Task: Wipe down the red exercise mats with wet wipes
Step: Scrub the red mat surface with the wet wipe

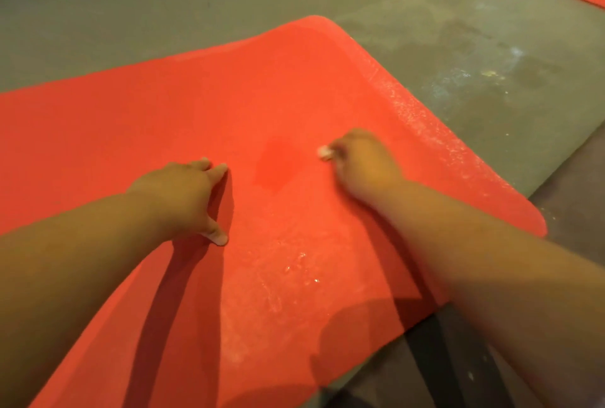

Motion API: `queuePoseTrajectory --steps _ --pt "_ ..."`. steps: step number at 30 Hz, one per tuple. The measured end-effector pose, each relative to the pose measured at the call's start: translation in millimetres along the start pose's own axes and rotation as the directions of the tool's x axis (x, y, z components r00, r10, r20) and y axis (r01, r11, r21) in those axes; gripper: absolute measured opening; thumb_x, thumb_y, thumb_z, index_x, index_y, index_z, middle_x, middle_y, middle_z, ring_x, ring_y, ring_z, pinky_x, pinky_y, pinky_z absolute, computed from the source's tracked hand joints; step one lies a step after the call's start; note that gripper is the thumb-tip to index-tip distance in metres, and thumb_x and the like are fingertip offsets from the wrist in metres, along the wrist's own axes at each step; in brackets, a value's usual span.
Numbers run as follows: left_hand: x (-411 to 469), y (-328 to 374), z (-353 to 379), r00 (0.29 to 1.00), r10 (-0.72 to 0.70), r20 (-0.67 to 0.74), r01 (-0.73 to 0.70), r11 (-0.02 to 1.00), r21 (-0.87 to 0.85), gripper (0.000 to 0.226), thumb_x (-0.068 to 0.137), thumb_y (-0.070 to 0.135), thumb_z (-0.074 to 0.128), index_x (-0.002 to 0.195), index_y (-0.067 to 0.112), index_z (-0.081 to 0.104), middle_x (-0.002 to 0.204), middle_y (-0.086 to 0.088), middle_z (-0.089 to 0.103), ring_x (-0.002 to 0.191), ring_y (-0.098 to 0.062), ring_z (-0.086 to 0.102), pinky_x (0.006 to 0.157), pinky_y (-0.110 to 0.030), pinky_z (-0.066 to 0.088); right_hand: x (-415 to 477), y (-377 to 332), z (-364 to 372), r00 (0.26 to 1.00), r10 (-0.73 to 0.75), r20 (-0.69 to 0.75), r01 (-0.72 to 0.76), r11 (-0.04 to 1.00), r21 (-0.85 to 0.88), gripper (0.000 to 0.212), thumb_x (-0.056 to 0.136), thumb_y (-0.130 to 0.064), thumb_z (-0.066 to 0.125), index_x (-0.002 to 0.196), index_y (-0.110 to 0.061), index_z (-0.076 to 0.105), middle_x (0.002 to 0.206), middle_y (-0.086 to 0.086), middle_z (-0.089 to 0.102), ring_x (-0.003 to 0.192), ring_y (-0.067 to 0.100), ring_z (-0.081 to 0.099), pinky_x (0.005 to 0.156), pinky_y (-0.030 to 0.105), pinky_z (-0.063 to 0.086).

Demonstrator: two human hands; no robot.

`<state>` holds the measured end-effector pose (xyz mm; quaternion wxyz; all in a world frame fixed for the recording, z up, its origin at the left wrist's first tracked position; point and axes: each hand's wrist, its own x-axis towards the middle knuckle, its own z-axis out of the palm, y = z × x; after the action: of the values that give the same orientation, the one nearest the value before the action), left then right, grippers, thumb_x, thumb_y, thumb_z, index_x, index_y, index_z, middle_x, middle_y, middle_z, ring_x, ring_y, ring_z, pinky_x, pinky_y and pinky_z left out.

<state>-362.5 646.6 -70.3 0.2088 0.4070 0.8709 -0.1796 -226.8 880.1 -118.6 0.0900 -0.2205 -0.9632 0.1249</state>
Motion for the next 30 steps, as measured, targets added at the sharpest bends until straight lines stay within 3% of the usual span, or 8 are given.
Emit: queuePoseTrajectory --steps 2,4,8,12,19,23,27,30 --pt "6 -4 6 0.998 -0.044 0.053 0.047 0.997 -0.064 0.134 0.052 0.070 0.077 0.153 0.024 0.002 0.160 -0.007 0.007 0.143 -0.032 0.021 0.110 -0.044 0.033 17 36 -10 0.926 0.361 -0.108 -0.361 0.932 0.026 0.026 0.089 -0.011 0.052 0.107 -0.009 0.070 0.107 0.019 0.065 0.102 0.034 0.059 0.087 0.035 0.043" --pt "10 -6 8 0.995 -0.046 0.088 0.056 0.992 -0.110 0.137 0.052 0.070 0.077 0.153 0.024 -0.003 0.161 -0.007 -0.003 0.145 -0.032 0.015 0.113 -0.043 0.029 26 28 -7 0.883 0.451 -0.130 -0.450 0.892 0.040 0.026 0.090 -0.011 0.051 0.108 -0.005 0.069 0.110 0.021 0.065 0.106 0.035 0.058 0.093 0.038 0.045" --pt "13 -7 7 0.997 -0.037 0.061 0.042 0.996 -0.078 0.139 0.050 0.075 0.074 0.153 0.024 -0.004 0.160 -0.006 -0.005 0.145 -0.031 0.019 0.111 -0.040 0.031 -8 -75 27 0.997 0.067 -0.030 -0.061 0.981 0.182 0.026 0.082 -0.004 0.054 0.099 -0.010 0.073 0.098 0.015 0.064 0.097 0.032 0.057 0.088 0.034 0.040" --pt "11 -8 11 0.998 -0.033 0.045 0.036 0.996 -0.076 0.137 0.051 0.076 0.073 0.153 0.024 -0.003 0.161 -0.004 -0.004 0.144 -0.032 0.019 0.109 -0.040 0.032 -37 -109 32 0.956 -0.286 0.063 0.256 0.920 0.296 0.018 0.085 -0.012 0.060 0.097 -0.015 0.073 0.088 0.008 0.061 0.090 0.027 0.057 0.082 0.033 0.044" --pt "16 -5 9 0.998 -0.029 0.053 0.033 0.997 -0.071 0.137 0.051 0.075 0.074 0.153 0.025 -0.004 0.161 -0.003 -0.005 0.144 -0.034 0.019 0.107 -0.042 0.036 60 -10 8 0.943 0.322 -0.082 -0.315 0.945 0.089 0.026 0.090 -0.010 0.052 0.108 -0.007 0.070 0.110 0.021 0.066 0.104 0.034 0.059 0.088 0.034 0.043" --pt "16 -6 10 0.999 -0.027 0.041 0.029 0.998 -0.055 0.139 0.049 0.077 0.073 0.153 0.024 -0.003 0.161 -0.004 -0.004 0.143 -0.035 0.022 0.105 -0.041 0.036 20 -83 38 0.999 -0.028 -0.032 0.032 0.990 0.137 0.020 0.089 -0.010 0.055 0.099 -0.011 0.072 0.094 0.014 0.060 0.093 0.031 0.056 0.083 0.032 0.038" --pt "16 -5 12 0.999 -0.036 0.037 0.038 0.998 -0.049 0.137 0.050 0.077 0.072 0.153 0.024 -0.003 0.161 -0.004 -0.004 0.143 -0.036 0.021 0.106 -0.041 0.035 -10 -106 35 0.923 -0.380 0.064 0.359 0.907 0.220 0.016 0.091 -0.017 0.058 0.097 -0.014 0.072 0.089 0.009 0.059 0.090 0.029 0.056 0.082 0.038 0.044" --pt "18 -4 11 0.999 -0.035 0.041 0.038 0.997 -0.063 0.137 0.051 0.075 0.073 0.153 0.024 -0.003 0.161 -0.003 -0.005 0.144 -0.037 0.019 0.107 -0.042 0.034 35 -76 21 0.930 -0.346 0.127 0.337 0.937 0.089 0.020 0.093 -0.023 0.056 0.103 -0.014 0.071 0.096 0.011 0.062 0.098 0.029 0.056 0.085 0.033 0.040"
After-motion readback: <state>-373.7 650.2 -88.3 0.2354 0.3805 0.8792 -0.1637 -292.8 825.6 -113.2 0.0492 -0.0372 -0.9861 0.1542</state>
